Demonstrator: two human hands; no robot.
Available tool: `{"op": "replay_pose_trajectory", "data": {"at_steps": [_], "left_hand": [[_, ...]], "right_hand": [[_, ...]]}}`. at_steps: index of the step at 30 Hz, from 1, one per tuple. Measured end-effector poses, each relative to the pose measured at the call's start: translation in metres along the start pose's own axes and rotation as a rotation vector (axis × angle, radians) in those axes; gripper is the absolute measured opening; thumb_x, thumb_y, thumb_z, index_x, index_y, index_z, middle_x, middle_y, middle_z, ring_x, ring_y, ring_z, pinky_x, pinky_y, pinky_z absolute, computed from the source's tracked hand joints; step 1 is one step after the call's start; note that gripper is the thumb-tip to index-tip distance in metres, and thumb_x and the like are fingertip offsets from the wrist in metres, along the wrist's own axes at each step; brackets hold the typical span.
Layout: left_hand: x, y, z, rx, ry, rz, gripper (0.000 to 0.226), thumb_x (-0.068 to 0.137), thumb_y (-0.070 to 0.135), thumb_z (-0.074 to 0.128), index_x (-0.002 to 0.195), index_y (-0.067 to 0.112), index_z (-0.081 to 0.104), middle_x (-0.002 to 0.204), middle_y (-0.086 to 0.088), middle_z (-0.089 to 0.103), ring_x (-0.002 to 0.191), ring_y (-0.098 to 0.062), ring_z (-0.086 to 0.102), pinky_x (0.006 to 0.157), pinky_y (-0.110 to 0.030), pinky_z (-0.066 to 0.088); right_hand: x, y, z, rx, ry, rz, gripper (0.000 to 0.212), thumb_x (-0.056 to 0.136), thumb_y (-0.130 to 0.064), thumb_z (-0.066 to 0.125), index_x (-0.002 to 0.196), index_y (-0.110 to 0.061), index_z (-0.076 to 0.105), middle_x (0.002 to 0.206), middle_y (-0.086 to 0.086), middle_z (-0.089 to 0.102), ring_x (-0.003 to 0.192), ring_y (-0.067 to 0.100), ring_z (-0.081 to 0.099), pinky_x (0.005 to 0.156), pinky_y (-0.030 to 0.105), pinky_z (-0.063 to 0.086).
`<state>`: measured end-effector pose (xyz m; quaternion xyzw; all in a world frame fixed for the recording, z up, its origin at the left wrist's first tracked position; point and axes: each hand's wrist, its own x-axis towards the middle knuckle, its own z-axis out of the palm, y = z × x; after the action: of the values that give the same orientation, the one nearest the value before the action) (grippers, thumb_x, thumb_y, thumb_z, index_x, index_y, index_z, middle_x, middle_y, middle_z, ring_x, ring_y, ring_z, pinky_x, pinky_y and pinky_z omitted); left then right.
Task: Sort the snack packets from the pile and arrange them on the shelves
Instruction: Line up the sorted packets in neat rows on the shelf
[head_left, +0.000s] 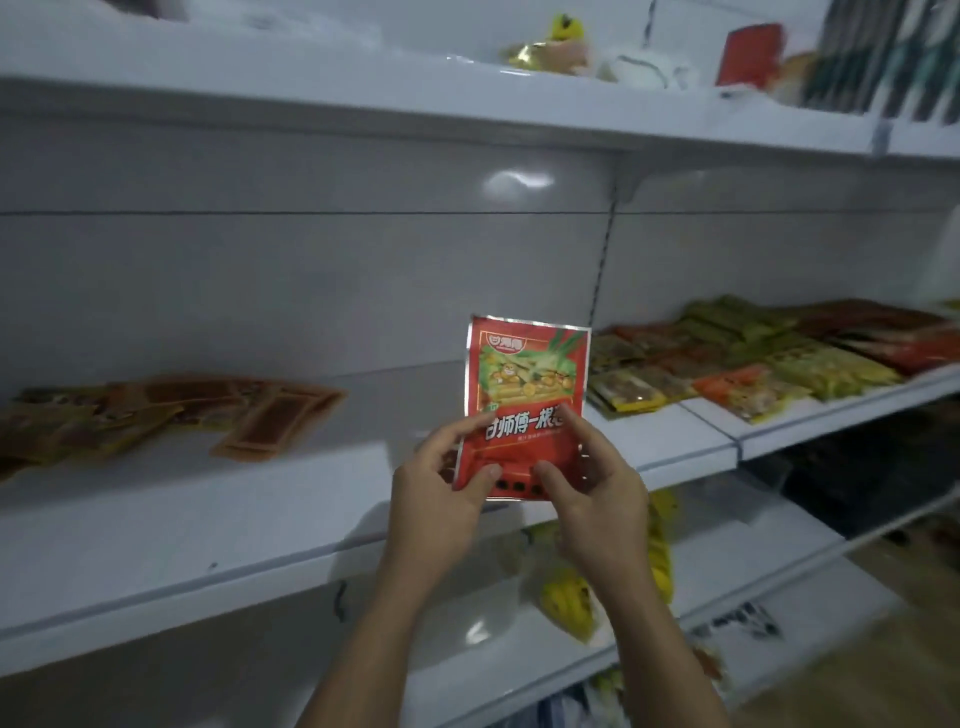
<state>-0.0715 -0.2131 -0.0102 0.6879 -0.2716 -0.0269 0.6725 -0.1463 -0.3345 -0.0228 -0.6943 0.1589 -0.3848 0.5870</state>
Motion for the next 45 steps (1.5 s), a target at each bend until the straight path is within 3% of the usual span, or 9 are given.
{"op": "replay_pose_trajectory", "data": {"at_steps": [9,12,15,23,32,36,39,42,45], "left_hand": [[-0.038,0.025,0.194,-0.046,-0.254,0.06,0.044,0.085,0.015,0.075,0.106,0.051,0.06,0.115,0.012,0.062,0.1,-0.008,0.063,0.069,-0.021,0.06],[-0.046,0.032,0.246,-0.069,-0.345,0.076,0.035,0.089,0.021,0.071,0.108,0.049,0.063,0.112,0.01,0.065,0.1,-0.01,0.065,0.075,-0.034,0.062],[-0.053,0.037,0.293,-0.052,-0.427,0.097,0.034,0.091,0.022,0.069,0.107,0.052,0.064,0.11,0.01,0.066,0.099,-0.01,0.065,0.077,-0.035,0.061],[-0.059,0.042,0.395,-0.074,-0.596,0.106,0.04,0.087,0.017,0.073,0.106,0.051,0.065,0.102,0.01,0.069,0.091,-0.01,0.066,0.071,-0.036,0.061],[-0.022,0.032,0.512,-0.127,-0.726,0.109,0.042,0.086,0.015,0.074,0.106,0.05,0.061,0.103,0.015,0.064,0.093,-0.005,0.064,0.07,-0.024,0.06],[0.013,0.026,0.572,-0.123,-0.718,0.091,0.044,0.086,0.013,0.075,0.107,0.048,0.06,0.097,0.016,0.064,0.087,0.004,0.062,0.065,-0.018,0.057],[0.044,0.021,0.612,-0.125,-0.705,0.046,0.043,0.086,0.008,0.073,0.117,0.035,0.062,0.096,0.014,0.066,0.084,0.008,0.063,0.059,-0.011,0.052],[0.075,0.018,0.646,-0.11,-0.692,0.014,0.048,0.085,0.004,0.074,0.125,0.028,0.062,0.094,0.006,0.069,0.08,-0.004,0.068,0.06,-0.016,0.055],[0.099,0.016,0.668,-0.047,-0.689,0.037,0.048,0.083,0.006,0.076,0.123,0.028,0.063,0.086,0.005,0.068,0.072,-0.001,0.066,0.058,-0.017,0.054]], "right_hand": [[-0.008,0.004,-0.204,-0.074,0.252,-0.052,0.056,0.091,-0.001,0.065,0.129,-0.041,0.055,0.118,-0.015,0.062,0.103,-0.01,0.06,0.073,0.011,0.053],[-0.014,0.005,-0.259,-0.17,0.35,-0.053,0.047,0.09,-0.004,0.066,0.112,-0.046,0.061,0.112,-0.016,0.065,0.102,-0.001,0.063,0.075,0.019,0.057],[-0.02,0.006,-0.305,-0.256,0.446,-0.053,0.039,0.089,-0.003,0.068,0.093,-0.042,0.065,0.099,-0.015,0.07,0.095,0.005,0.067,0.079,0.031,0.06],[-0.022,0.009,-0.391,-0.316,0.597,0.003,0.045,0.09,-0.004,0.067,0.115,-0.04,0.063,0.115,-0.014,0.063,0.104,-0.001,0.061,0.082,0.022,0.058],[0.038,0.039,-0.488,-0.483,0.559,0.11,0.059,0.089,-0.009,0.069,0.134,-0.042,0.052,0.114,-0.037,0.046,0.106,-0.009,0.054,0.091,0.026,0.056],[0.089,0.056,-0.536,-0.549,0.509,0.161,0.064,0.089,-0.011,0.07,0.141,-0.041,0.047,0.126,-0.022,0.051,0.116,0.002,0.054,0.095,0.03,0.055],[0.132,0.066,-0.564,-0.587,0.425,0.193,0.064,0.093,-0.009,0.065,0.144,-0.041,0.042,0.131,-0.022,0.046,0.122,0.003,0.05,0.1,0.032,0.052],[0.169,0.074,-0.584,-0.639,0.374,0.199,0.065,0.094,-0.005,0.061,0.145,-0.039,0.04,0.129,-0.023,0.043,0.12,-0.001,0.046,0.103,0.029,0.048],[0.201,0.079,-0.598,-0.672,0.383,0.189,0.062,0.095,-0.004,0.06,0.144,-0.037,0.043,0.125,-0.022,0.044,0.115,-0.001,0.046,0.099,0.025,0.048]]}}
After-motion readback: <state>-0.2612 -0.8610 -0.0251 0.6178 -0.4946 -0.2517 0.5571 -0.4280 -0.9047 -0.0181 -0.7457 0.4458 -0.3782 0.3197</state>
